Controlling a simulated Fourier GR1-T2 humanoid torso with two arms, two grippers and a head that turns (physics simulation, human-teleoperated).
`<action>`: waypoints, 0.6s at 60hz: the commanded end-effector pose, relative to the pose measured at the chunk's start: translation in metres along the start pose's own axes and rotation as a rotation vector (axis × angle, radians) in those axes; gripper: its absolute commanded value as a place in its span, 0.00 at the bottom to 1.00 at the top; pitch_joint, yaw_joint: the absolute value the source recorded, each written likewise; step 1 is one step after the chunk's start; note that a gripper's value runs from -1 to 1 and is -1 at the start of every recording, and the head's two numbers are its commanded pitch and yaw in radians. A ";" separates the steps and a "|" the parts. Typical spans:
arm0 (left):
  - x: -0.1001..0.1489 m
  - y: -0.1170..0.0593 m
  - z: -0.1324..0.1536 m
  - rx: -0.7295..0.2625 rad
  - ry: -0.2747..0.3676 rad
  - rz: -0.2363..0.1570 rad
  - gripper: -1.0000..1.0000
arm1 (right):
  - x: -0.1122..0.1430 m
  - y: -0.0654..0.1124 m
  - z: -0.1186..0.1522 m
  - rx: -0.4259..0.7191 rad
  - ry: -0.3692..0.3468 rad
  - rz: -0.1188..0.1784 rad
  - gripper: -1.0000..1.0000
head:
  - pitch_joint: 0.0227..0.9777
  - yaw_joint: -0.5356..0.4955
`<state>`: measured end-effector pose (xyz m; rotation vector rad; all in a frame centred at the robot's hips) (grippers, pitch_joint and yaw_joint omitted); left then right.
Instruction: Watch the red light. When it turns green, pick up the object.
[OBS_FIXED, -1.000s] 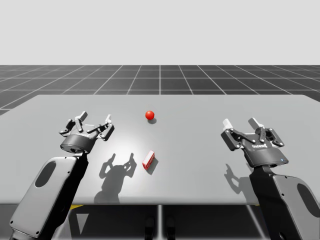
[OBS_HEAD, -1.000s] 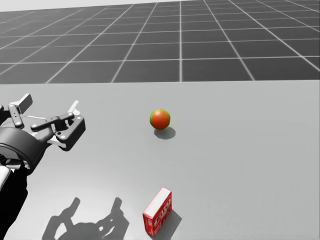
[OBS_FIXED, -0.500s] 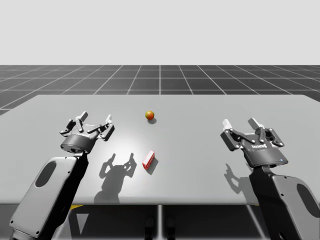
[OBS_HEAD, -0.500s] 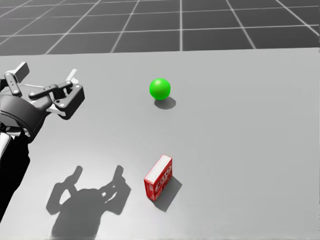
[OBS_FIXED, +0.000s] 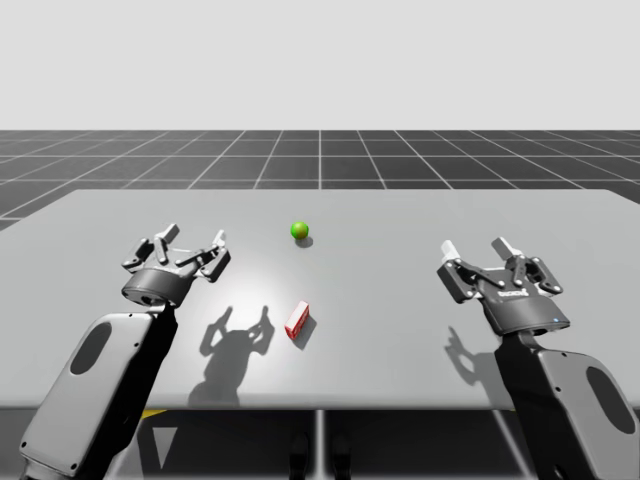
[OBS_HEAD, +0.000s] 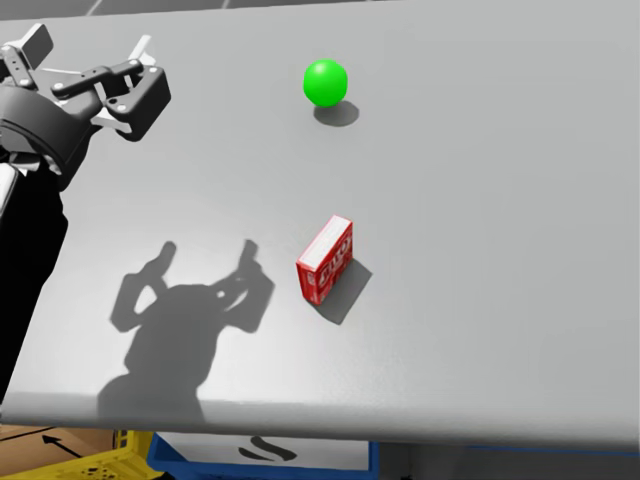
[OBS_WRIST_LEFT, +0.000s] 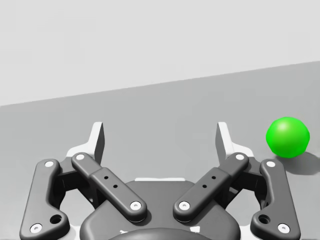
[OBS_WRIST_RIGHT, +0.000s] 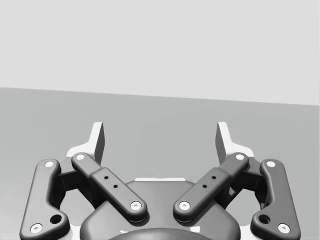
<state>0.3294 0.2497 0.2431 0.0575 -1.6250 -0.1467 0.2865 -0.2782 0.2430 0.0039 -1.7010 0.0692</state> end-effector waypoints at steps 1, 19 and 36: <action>0.003 -0.010 0.004 -0.051 0.029 0.054 0.00 | -0.001 0.001 0.000 0.001 0.000 0.004 0.00 | 0.90 0.62; 0.046 -0.032 0.065 -0.237 -0.026 0.067 0.00 | -0.005 0.003 -0.002 0.001 0.007 0.012 0.00 | 0.90 0.62; 0.025 -0.038 0.116 -0.373 -0.014 0.061 0.00 | -0.007 0.003 -0.003 0.002 0.010 0.013 0.00 | 0.90 0.62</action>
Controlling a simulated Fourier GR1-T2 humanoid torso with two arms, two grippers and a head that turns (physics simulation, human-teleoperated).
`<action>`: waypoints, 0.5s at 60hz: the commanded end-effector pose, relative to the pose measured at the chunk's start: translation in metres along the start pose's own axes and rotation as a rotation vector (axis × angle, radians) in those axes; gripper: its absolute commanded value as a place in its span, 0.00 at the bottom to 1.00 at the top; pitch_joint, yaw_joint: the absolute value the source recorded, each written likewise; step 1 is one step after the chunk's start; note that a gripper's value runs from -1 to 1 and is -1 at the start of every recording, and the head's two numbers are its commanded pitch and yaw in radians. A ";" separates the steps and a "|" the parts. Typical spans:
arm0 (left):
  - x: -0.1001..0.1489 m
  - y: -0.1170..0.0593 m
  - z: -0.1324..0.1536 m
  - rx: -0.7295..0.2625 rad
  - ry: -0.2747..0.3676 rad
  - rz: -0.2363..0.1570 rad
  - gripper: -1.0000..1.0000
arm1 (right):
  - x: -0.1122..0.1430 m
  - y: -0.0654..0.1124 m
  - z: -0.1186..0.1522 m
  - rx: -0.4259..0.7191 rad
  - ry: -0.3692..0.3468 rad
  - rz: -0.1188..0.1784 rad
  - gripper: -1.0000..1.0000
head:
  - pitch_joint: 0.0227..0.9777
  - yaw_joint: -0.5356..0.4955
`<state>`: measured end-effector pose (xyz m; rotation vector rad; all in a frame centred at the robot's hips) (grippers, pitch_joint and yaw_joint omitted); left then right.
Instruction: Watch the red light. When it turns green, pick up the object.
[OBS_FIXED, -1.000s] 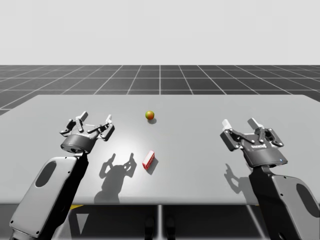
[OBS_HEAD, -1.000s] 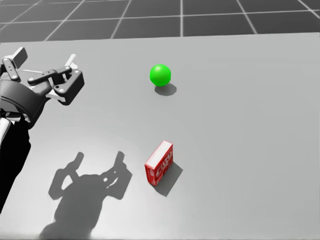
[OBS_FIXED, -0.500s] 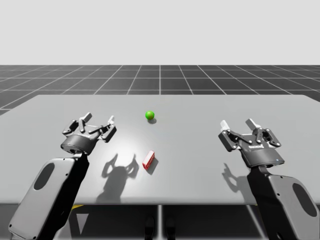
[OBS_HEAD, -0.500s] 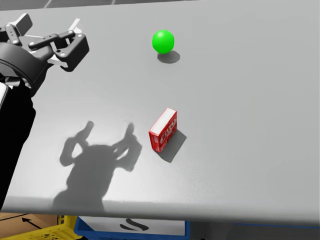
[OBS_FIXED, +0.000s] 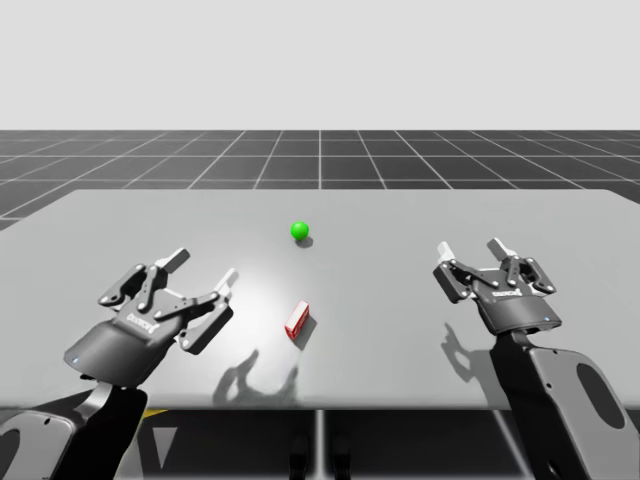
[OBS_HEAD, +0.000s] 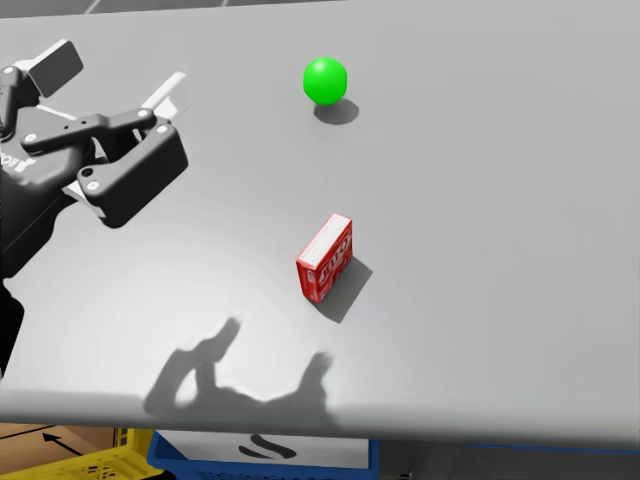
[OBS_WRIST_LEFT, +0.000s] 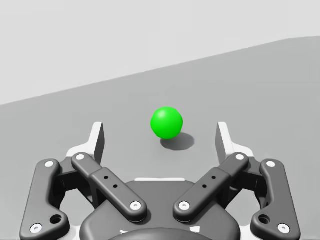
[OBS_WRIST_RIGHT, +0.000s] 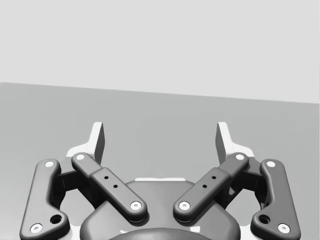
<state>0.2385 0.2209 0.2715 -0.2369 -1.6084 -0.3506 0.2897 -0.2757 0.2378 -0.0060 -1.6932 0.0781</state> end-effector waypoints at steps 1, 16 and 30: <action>-0.018 -0.018 0.029 -0.076 0.031 0.009 0.00 | -0.001 0.000 -0.001 0.001 0.002 0.002 0.00 | 0.90 0.62; -0.068 -0.036 0.046 -0.178 0.190 -0.011 0.00 | -0.004 0.001 -0.001 0.002 0.007 0.004 0.00 | 0.91 0.62; -0.099 -0.054 0.043 -0.255 0.316 0.018 0.00 | -0.004 0.001 -0.002 0.003 0.006 0.004 0.00 | 0.91 0.62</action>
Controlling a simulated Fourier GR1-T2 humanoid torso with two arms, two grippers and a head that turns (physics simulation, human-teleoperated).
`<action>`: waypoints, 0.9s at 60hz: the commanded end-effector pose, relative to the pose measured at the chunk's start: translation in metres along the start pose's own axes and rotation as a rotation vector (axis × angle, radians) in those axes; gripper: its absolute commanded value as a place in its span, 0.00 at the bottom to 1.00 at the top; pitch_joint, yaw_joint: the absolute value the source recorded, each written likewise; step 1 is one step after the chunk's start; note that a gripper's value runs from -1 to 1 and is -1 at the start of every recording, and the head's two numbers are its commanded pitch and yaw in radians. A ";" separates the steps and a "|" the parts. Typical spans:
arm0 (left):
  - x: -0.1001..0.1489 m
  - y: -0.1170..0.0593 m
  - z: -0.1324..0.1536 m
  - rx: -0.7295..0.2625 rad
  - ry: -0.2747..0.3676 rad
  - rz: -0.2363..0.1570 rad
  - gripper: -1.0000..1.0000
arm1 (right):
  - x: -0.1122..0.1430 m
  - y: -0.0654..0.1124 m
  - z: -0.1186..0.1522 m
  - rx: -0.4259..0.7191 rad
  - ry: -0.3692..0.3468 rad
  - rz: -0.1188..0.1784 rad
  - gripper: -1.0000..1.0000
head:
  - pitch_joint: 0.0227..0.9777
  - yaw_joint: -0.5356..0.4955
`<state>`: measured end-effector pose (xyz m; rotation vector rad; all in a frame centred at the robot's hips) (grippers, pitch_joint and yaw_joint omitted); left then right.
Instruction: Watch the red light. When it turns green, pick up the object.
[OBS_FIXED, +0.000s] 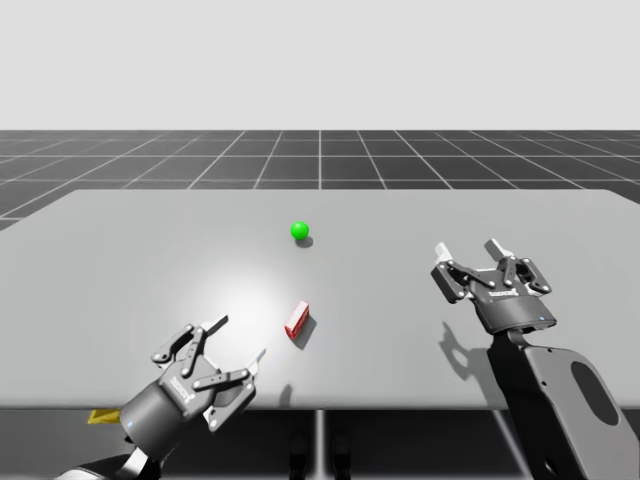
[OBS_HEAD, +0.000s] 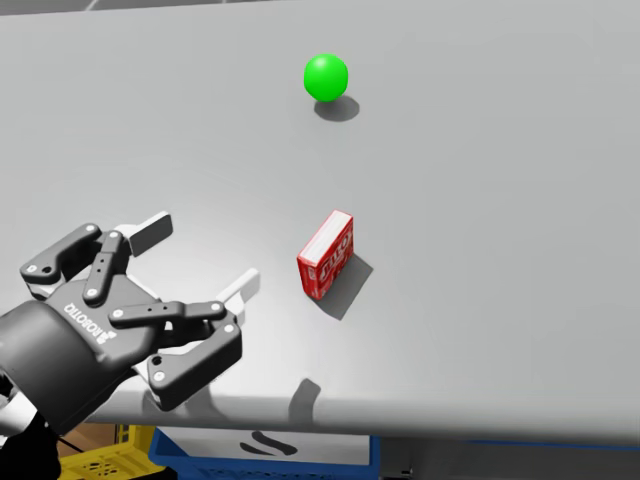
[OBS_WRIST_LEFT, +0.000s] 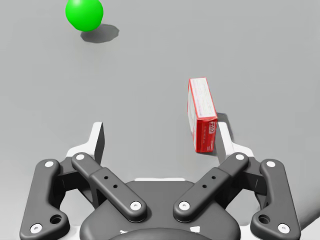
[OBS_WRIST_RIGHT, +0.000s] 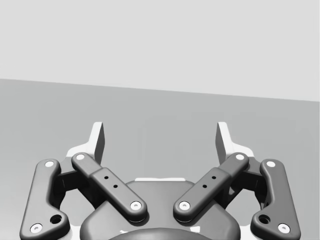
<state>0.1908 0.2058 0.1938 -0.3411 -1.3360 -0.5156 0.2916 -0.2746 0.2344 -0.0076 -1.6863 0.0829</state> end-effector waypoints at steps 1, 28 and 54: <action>-0.026 -0.016 -0.011 -0.057 0.077 0.016 0.00 | -0.001 0.000 0.000 0.001 -0.001 0.000 0.00 | 0.91 0.62; -0.029 -0.030 -0.063 -0.091 0.137 0.039 0.00 | 0.000 -0.002 -0.001 -0.016 -0.017 0.009 0.00 | 0.90 0.63; -0.027 -0.031 -0.099 -0.086 0.172 0.059 0.00 | 0.004 -0.003 -0.001 -0.010 -0.031 0.001 0.00 | 0.90 0.62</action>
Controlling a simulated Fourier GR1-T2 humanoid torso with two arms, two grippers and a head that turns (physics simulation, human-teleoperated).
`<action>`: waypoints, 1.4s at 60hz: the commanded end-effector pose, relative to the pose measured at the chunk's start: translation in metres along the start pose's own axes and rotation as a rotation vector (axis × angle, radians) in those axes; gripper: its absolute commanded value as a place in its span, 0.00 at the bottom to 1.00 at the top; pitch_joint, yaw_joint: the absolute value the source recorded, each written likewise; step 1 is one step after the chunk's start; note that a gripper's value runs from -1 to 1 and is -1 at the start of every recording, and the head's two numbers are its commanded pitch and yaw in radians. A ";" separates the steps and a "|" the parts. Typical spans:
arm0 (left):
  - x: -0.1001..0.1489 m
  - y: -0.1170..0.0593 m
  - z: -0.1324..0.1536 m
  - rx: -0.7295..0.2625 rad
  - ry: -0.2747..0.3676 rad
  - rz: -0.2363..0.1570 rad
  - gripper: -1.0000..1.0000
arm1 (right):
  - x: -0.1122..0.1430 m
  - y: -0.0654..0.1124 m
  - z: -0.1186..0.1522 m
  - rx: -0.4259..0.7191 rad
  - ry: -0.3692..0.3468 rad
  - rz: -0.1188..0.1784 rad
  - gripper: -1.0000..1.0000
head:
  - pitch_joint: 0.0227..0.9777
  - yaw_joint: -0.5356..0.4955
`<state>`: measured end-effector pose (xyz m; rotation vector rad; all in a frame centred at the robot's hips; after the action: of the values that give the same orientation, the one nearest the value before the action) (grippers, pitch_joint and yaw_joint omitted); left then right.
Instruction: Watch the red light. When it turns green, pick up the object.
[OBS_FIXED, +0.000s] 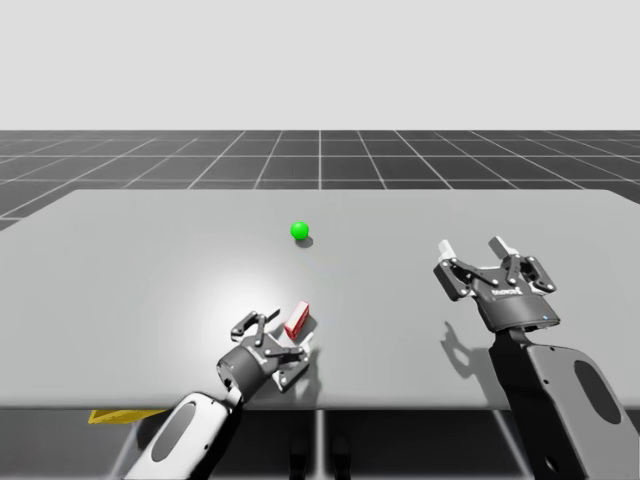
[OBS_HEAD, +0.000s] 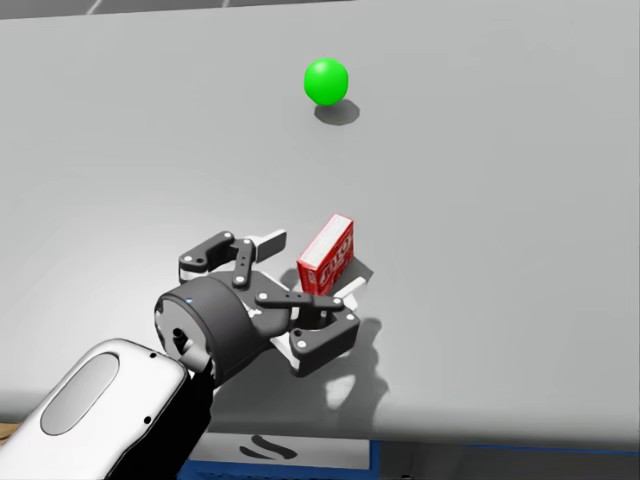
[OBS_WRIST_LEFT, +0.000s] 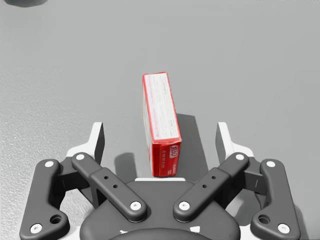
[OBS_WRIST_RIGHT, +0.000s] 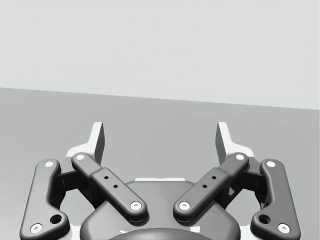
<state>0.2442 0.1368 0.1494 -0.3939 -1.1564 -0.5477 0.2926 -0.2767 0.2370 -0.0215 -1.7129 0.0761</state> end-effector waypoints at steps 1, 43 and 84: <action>-0.002 0.002 -0.011 -0.004 0.020 0.012 0.00 | 0.002 0.000 0.000 0.003 -0.005 -0.005 0.00 | 0.90 0.62; -0.013 0.000 -0.011 -0.052 0.051 -0.003 1.00 | 0.004 0.001 0.003 0.001 -0.012 -0.005 0.00 | 0.67 0.61; 0.004 -0.001 -0.006 -0.037 0.017 0.014 1.00 | 0.003 0.003 0.005 0.001 -0.002 0.000 0.00 | 0.47 0.61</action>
<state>0.2540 0.1356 0.1442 -0.3801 -1.1350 -0.5262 0.2873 -0.2738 0.2393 -0.0201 -1.7158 0.0753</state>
